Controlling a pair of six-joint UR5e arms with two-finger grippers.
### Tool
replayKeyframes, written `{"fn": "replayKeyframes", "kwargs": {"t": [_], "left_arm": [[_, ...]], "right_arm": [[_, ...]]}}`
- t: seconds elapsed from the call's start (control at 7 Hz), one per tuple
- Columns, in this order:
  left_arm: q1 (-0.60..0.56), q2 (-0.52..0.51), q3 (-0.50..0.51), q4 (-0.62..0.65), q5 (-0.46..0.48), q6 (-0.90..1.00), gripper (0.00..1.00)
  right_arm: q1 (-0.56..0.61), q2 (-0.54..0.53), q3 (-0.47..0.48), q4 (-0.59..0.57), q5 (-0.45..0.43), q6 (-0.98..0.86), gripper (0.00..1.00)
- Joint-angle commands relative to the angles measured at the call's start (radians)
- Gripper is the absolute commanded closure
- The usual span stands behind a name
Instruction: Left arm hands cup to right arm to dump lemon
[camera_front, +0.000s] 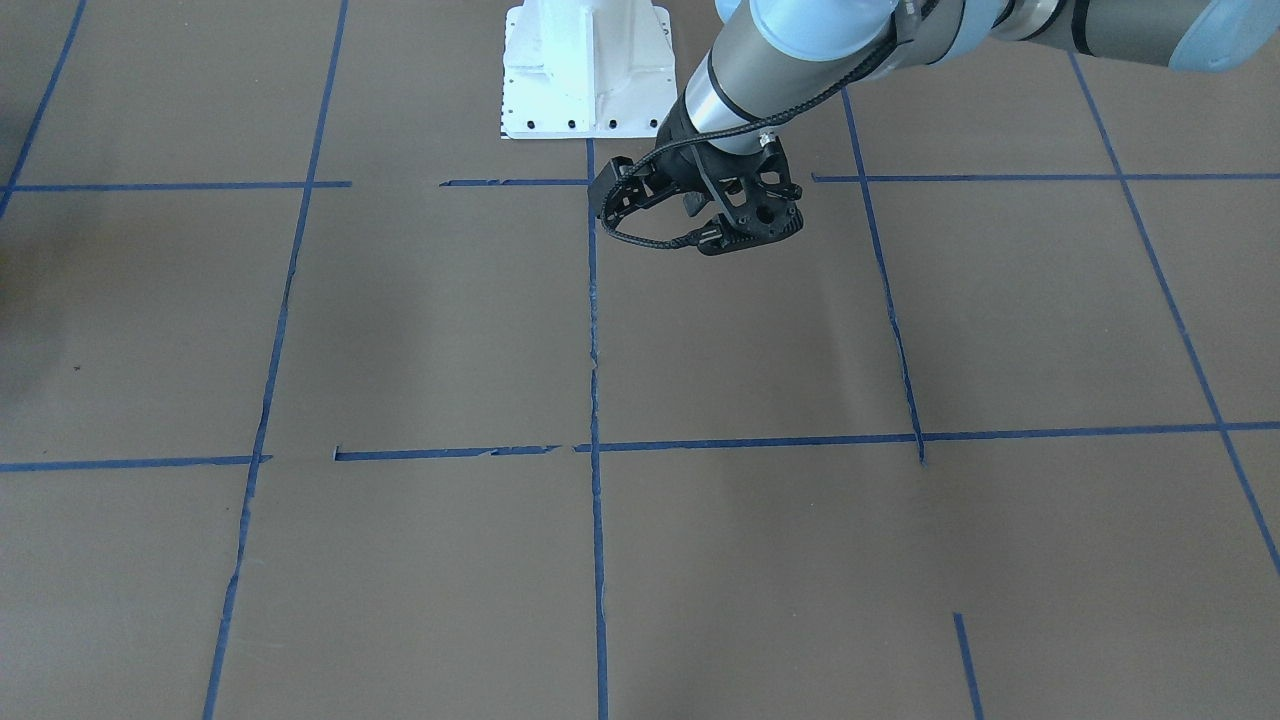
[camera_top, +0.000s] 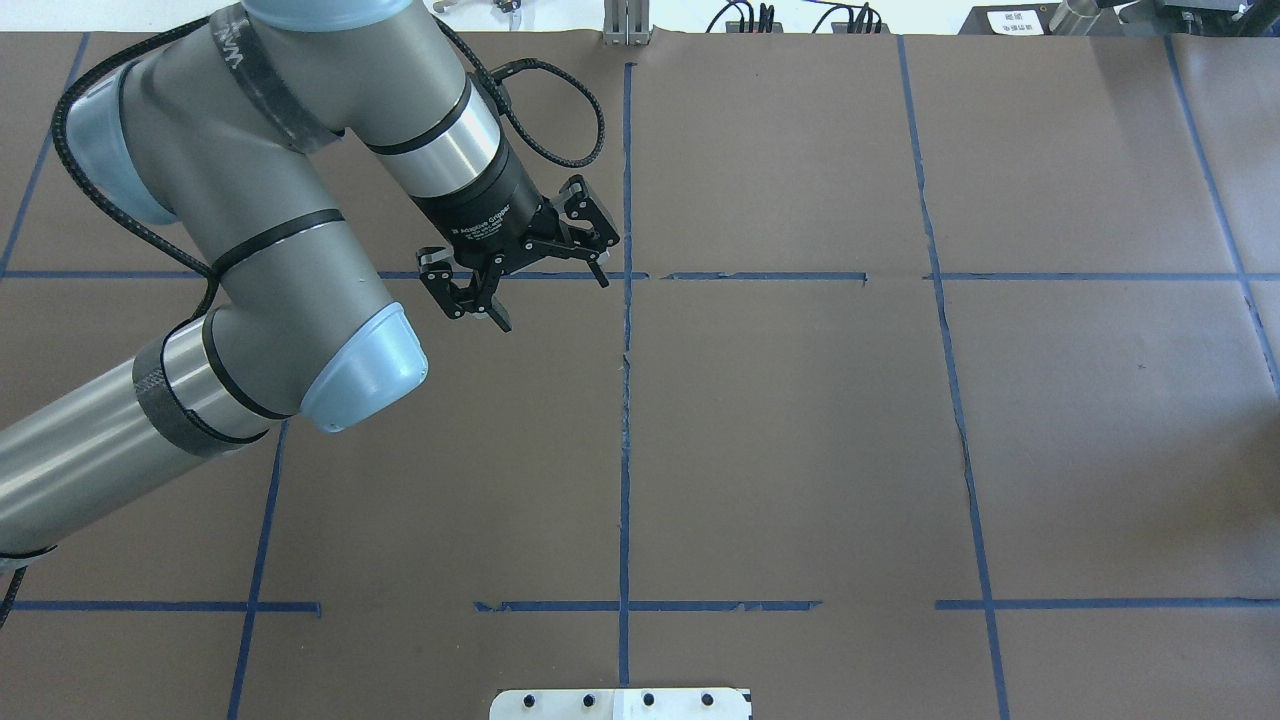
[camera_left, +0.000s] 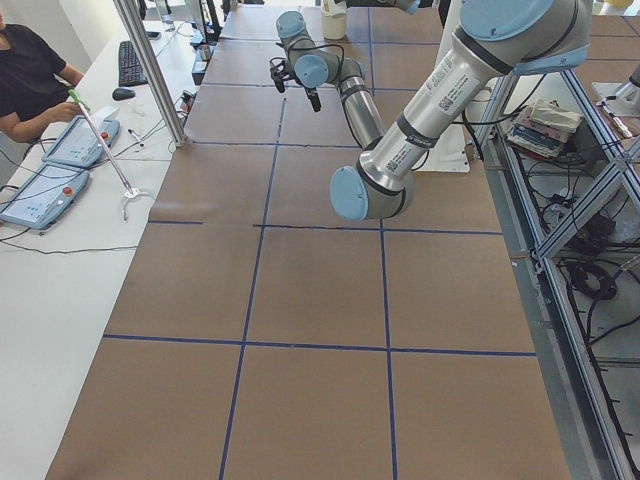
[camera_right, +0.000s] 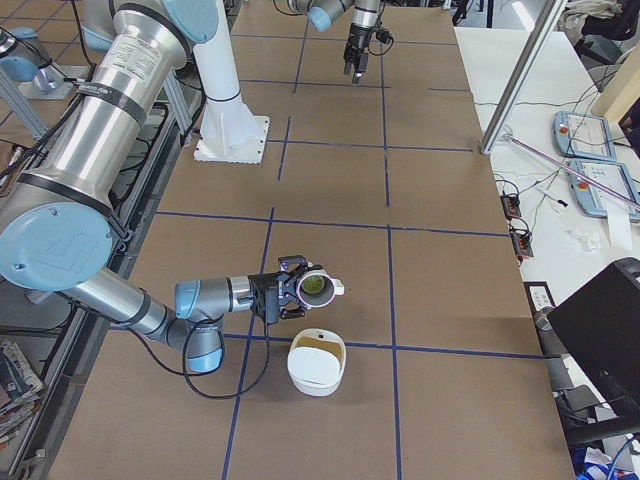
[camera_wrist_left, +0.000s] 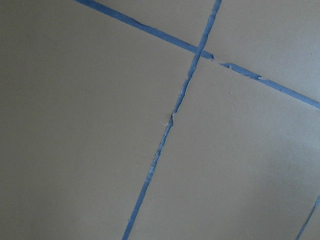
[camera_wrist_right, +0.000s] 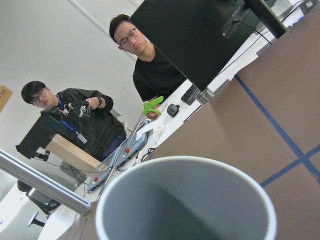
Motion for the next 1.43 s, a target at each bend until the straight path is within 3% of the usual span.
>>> {"fn": "replayKeyframes", "kwargs": {"t": [0.0,0.14,0.29,0.57,0.71,1.0,1.29], "left_arm": [[0.0,0.007,0.0,-0.001,0.015,0.005,0.02],[0.0,0.007,0.0,-0.001,0.018,0.007,0.02],[0.0,0.007,0.0,-0.001,0.018,0.007,0.02],[0.0,0.007,0.0,-0.001,0.02,0.007,0.02],[0.0,0.007,-0.002,-0.001,0.02,0.007,0.02],[0.0,0.007,-0.002,-0.001,0.02,0.005,0.02],[0.002,0.004,-0.006,-0.001,0.02,-0.003,0.02]], "right_arm": [[0.157,0.051,-0.059,0.039,0.143,0.263,0.96],[0.318,0.123,-0.125,0.039,0.293,0.388,0.95],[0.38,0.162,-0.168,0.041,0.337,0.466,0.95],[0.435,0.176,-0.17,0.058,0.338,0.699,0.94],[0.437,0.181,-0.196,0.123,0.33,0.779,0.93],[0.437,0.19,-0.209,0.148,0.255,1.003,0.89],[0.437,0.193,-0.315,0.298,0.24,1.125,0.89]]}}
